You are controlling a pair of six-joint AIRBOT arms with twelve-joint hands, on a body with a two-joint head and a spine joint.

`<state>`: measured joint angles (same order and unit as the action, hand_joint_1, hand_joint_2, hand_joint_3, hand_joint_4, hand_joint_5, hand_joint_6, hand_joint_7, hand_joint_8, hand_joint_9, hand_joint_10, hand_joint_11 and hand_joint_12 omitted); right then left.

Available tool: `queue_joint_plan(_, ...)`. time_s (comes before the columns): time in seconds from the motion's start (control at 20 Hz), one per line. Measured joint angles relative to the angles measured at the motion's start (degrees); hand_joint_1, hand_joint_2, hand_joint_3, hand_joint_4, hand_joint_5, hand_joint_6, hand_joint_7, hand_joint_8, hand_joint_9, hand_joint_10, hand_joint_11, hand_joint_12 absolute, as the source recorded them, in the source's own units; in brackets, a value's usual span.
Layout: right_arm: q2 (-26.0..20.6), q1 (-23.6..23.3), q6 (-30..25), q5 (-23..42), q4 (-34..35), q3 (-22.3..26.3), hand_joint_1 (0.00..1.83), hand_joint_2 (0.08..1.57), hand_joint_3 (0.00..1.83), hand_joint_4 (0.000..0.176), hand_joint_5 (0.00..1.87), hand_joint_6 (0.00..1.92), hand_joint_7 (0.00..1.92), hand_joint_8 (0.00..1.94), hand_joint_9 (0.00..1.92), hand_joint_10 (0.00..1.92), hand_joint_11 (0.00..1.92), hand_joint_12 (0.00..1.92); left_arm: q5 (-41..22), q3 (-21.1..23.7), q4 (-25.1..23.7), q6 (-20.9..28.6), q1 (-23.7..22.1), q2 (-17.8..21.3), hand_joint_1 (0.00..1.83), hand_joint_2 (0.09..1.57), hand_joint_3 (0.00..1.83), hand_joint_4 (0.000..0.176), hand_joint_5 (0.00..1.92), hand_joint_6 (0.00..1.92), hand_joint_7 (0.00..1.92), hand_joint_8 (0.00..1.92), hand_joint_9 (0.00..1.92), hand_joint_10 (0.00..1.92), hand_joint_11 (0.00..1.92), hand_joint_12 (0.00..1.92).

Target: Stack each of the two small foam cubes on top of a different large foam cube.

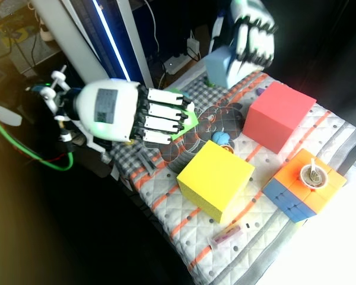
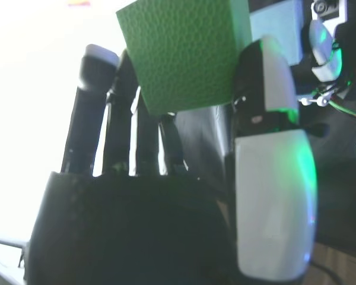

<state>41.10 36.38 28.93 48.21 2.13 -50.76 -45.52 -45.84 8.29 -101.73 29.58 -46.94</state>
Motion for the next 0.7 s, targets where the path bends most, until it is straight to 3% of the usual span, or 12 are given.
queue_joint_plan(0.05,0.1,-1.0,0.0,0.0,0.5,-0.6,1.27,1.3,0.01,0.0,0.5,1.58,0.67,1.55,0.71,1.68,0.75,1.92,0.5,-0.9,0.7,0.0,-1.0,0.0,1.15,1.13,0.0,0.0,0.43,0.99,0.49,1.17,0.65,1.53,0.69,1.9)
queue_joint_plan(0.15,0.8,-2.7,0.0,-0.4,1.9,-1.9,1.31,1.29,0.0,0.0,0.49,1.58,0.68,1.47,0.72,1.63,0.72,1.92,2.6,-2.7,2.0,-0.2,-3.7,-0.1,1.29,1.26,0.0,0.0,0.32,1.07,0.65,1.5,0.48,1.57,0.48,1.91)
queue_joint_plan(0.2,1.5,-3.4,0.0,-0.9,3.3,-3.1,1.32,1.28,0.0,0.0,0.51,1.54,0.71,1.43,0.76,1.61,0.79,1.92,3.6,-3.8,3.7,-1.8,-5.7,-0.4,1.27,1.2,0.0,0.0,0.3,1.12,0.38,1.34,0.4,1.54,0.38,1.88)
queue_joint_plan(0.25,1.7,-3.7,0.0,-1.2,3.9,-3.7,1.31,1.28,0.0,0.0,0.51,1.56,0.69,1.44,0.75,1.61,0.77,1.92,3.9,-4.1,5.0,-3.8,-6.6,-0.8,1.1,1.33,0.0,0.0,0.46,1.54,0.54,1.6,0.4,1.54,0.38,1.86)
queue_joint_plan(0.3,2.2,-4.3,0.0,-2.2,5.0,-4.7,1.31,1.28,0.0,0.0,0.52,1.55,0.67,1.45,0.75,1.62,0.8,1.92,4.6,-4.2,7.0,-7.0,-7.5,-1.0,1.06,1.36,0.0,0.011,0.49,1.63,0.56,1.66,0.44,1.54,0.44,1.88)
queue_joint_plan(0.35,2.8,-5.3,0.1,-3.9,5.8,-5.9,1.31,1.28,0.0,0.0,0.53,1.55,0.67,1.45,0.75,1.62,0.8,1.92,5.4,-4.4,8.3,-9.5,-8.1,-1.3,1.06,1.37,0.0,0.01,0.5,1.63,0.56,1.7,0.46,1.62,0.52,1.91)
queue_joint_plan(0.4,3.3,-6.7,0.1,-5.7,6.8,-6.8,1.3,1.28,0.0,0.0,0.53,1.55,0.66,1.45,0.75,1.62,0.8,1.92,6.1,-4.9,9.3,-10.1,-8.4,-1.6,1.23,1.32,0.0,0.0,0.33,1.31,0.58,1.62,0.43,1.59,0.47,1.89)
queue_joint_plan(0.45,4.2,-7.8,0.1,-6.8,7.2,-7.9,1.3,1.29,0.0,0.0,0.52,1.57,0.63,1.48,0.73,1.63,0.78,1.92,7.0,-5.5,10.2,-10.5,-8.7,-1.9,1.09,1.32,0.0,0.0,0.53,1.5,0.34,1.36,0.41,1.53,0.43,1.87)
queue_joint_plan(0.55,5.7,-9.1,0.1,-8.8,7.5,-9.7,1.29,1.31,0.0,0.0,0.48,1.61,0.62,1.52,0.69,1.66,0.67,1.92,8.4,-7.1,12.1,-10.5,-9.5,-2.5,1.27,1.31,0.0,0.0,0.3,1.12,0.59,1.58,0.41,1.45,0.39,1.82)
queue_joint_plan(0.6,7.0,-9.9,0.1,-10.8,8.0,-11.0,1.14,1.32,0.0,0.0,0.52,1.61,0.67,1.53,0.53,1.62,0.5,1.92,9.1,-8.5,13.7,-10.6,-10.4,-3.0,1.27,1.22,0.0,0.0,0.33,1.04,0.31,1.25,0.32,1.39,0.29,1.79)
queue_joint_plan(0.65,8.2,-11.0,0.1,-12.8,8.2,-12.0,1.11,1.33,0.0,0.0,0.52,1.62,0.67,1.56,0.48,1.66,0.49,1.92,9.7,-9.6,15.1,-10.6,-10.9,-3.3,1.1,1.29,0.0,0.0,0.55,1.43,0.25,1.17,0.27,1.4,0.24,1.81)
queue_joint_plan(0.7,8.8,-11.6,0.1,-13.9,8.4,-12.5,1.1,1.33,0.0,0.0,0.52,1.62,0.67,1.56,0.5,1.68,0.54,1.92,9.9,-10.4,15.9,-10.7,-10.9,-3.6,1.23,1.21,0.0,0.0,0.37,1.15,0.25,1.13,0.27,1.37,0.21,1.81)
